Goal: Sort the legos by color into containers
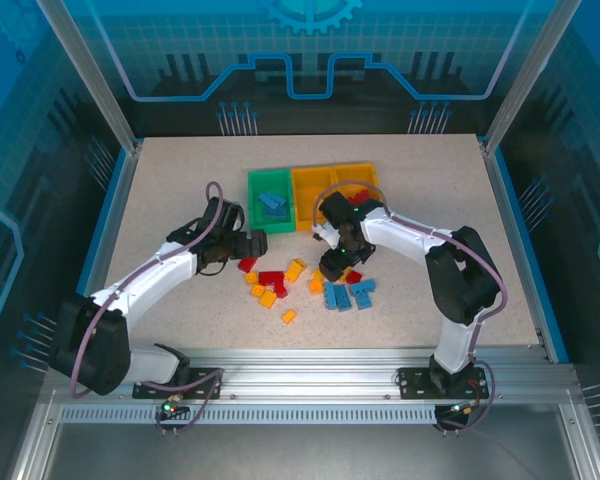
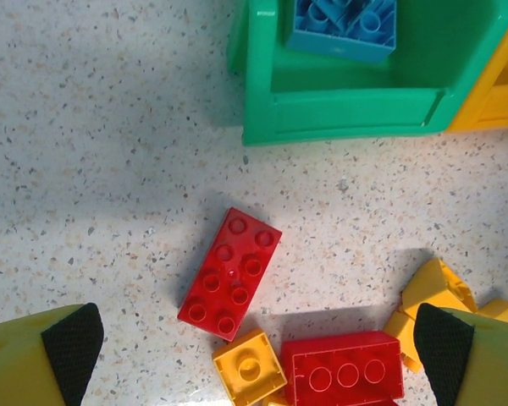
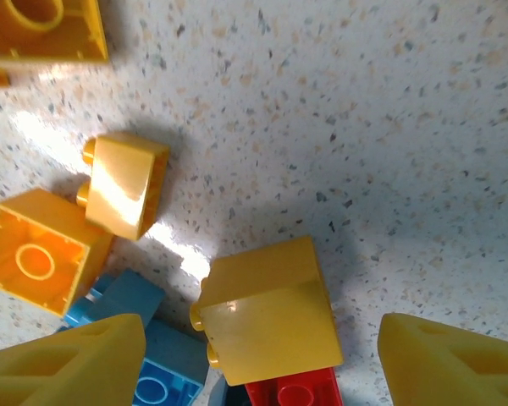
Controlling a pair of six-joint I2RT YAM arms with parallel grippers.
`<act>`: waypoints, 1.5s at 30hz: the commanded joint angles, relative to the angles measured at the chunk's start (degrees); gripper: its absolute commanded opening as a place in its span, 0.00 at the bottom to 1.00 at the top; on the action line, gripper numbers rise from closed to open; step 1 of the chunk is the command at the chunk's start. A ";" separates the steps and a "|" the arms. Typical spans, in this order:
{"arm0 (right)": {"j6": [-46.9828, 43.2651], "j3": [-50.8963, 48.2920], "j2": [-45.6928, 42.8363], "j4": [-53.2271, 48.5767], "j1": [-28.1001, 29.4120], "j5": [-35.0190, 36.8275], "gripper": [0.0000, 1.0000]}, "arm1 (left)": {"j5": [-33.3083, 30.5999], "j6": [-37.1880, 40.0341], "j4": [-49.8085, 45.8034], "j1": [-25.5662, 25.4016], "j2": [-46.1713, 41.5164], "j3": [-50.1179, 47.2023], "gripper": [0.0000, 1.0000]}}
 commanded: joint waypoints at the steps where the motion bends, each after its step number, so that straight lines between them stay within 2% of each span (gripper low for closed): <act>1: -3.89 -0.33 1.01 -0.70 1.03 -0.72 0.73 | 1.63 -1.37 0.13 -0.05 -1.19 -0.62 0.99; 14: -5.07 0.70 5.58 -0.08 1.47 2.15 0.67 | 1.08 -1.57 -0.34 -0.05 -1.05 -1.39 0.99; 24: -0.54 2.43 1.19 0.70 1.38 3.76 0.41 | 0.89 -1.66 -0.34 -0.06 -0.53 -1.57 0.99; 27: 2.88 5.52 -0.69 1.35 0.09 2.54 0.33 | 0.65 -1.91 -0.72 -0.05 -0.27 -1.81 0.99; 32: 13.71 12.83 0.63 2.04 -5.32 -2.06 0.33 | -0.41 -2.10 -2.53 -1.00 0.32 -2.27 0.99; 37: 24.14 22.03 6.90 1.32 -9.06 -5.51 0.33 | -0.58 -3.42 -2.39 -2.06 0.86 -4.31 0.99; 45: 30.33 36.87 18.52 -2.72 -9.70 -5.20 0.33 | -0.08 -2.10 -1.24 -2.12 4.96 -3.90 0.99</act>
